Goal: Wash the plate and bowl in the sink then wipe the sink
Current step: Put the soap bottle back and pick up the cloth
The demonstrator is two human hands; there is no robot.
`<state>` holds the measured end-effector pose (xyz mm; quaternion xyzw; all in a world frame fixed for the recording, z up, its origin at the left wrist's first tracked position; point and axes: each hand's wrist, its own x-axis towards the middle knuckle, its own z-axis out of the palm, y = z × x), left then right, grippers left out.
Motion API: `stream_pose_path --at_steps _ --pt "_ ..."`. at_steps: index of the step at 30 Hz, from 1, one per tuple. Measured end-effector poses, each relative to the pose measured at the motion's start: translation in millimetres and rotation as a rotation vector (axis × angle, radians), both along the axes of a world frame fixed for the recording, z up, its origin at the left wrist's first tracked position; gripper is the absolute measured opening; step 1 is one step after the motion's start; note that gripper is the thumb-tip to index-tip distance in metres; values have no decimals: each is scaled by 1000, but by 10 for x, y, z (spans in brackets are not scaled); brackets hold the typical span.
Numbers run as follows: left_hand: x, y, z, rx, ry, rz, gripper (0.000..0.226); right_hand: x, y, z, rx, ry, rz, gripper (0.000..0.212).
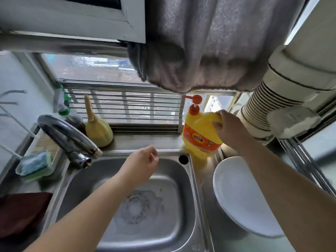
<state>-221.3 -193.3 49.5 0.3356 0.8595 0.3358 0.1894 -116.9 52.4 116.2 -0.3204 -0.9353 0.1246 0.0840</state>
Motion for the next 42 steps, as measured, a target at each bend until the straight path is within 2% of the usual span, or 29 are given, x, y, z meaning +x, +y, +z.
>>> stream_pose_path --at_steps 3,7,13,22,28,30,34,36,38,40,42 --pt "-91 -233 -80 -36 21 68 8 -265 -168 177 -31 57 131 35" --pt "-186 -583 -141 -44 44 174 9 -747 -488 222 -46 34 337 38" --pt "-351 -1053 -142 -75 24 228 11 -1329 -943 3 -135 8 459 41" --pt "-504 -1403 -155 -90 -2 280 13 -1774 -1165 -76 -239 14 392 46" --pt "-541 -1514 -142 -72 -34 248 11 -1771 -1230 -147 -27 -7 335 52" --pt "-533 -1540 -164 -73 -52 250 11 -1698 -1267 -147 2 63 312 53" --pt "-511 -1607 -274 -71 -98 292 8 -1372 -1402 -179 -74 287 265 40" --pt "-481 -1656 -346 -74 -112 308 5 -1124 -1500 -305 -41 429 218 31" --pt "-432 -1729 -410 -80 -141 323 7 -850 -1638 -500 -95 485 148 26" --pt "-379 -1835 -477 -83 -179 346 10 -616 -1820 -749 -315 352 116 25" --pt "-334 -1967 -539 -102 -191 382 10 -463 -2039 -1041 -507 131 123 26"
